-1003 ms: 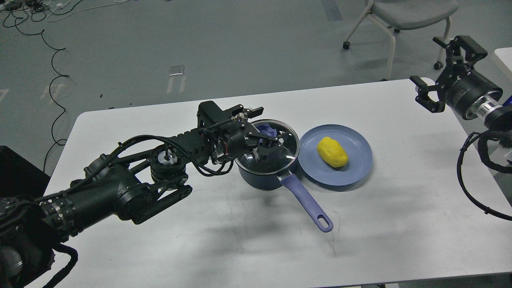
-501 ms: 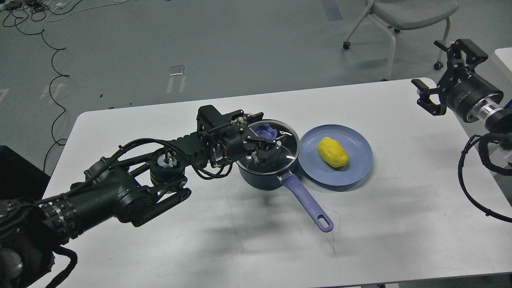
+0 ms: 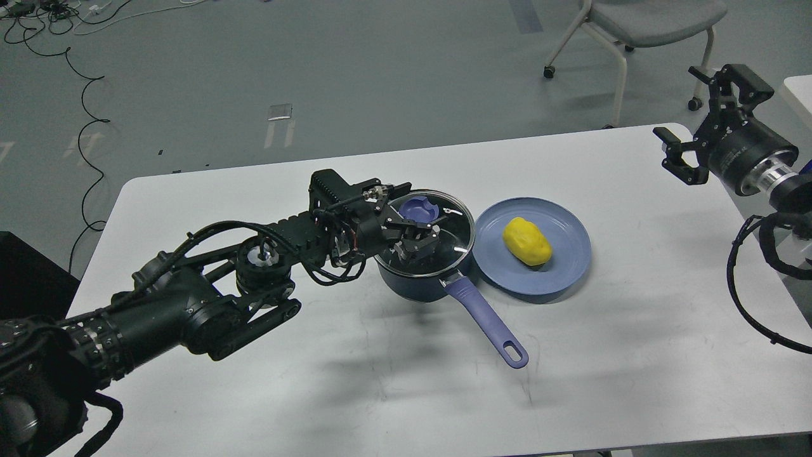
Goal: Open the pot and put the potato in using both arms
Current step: 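Close the left gripper on the lid knob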
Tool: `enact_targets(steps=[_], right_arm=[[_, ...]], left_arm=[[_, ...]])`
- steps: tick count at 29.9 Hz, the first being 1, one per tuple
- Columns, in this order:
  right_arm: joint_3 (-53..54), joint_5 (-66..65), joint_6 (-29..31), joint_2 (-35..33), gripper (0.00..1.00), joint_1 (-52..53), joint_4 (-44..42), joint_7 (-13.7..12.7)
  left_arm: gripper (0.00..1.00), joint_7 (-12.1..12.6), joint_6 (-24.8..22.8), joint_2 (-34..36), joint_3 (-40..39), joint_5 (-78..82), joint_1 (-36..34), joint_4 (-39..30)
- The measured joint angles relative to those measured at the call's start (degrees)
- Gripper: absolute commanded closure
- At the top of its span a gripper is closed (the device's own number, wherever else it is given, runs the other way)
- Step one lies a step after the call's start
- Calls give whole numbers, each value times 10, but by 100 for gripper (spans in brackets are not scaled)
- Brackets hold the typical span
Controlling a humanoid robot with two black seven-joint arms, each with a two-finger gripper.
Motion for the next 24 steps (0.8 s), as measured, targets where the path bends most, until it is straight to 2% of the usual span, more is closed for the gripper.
enact_targets(steps=[14, 18, 24], right_arm=[[-14, 0, -1, 1, 0, 0, -14, 1], [-14, 0, -1, 1, 0, 0, -17, 1], [-14, 0, -1, 2, 0, 0, -17, 1]], left_arm=[[21, -2, -1, 1, 0, 0, 2, 0], [37, -3, -2, 1, 0, 0, 3, -1], [40, -5, -6, 0, 0, 0, 4, -2]])
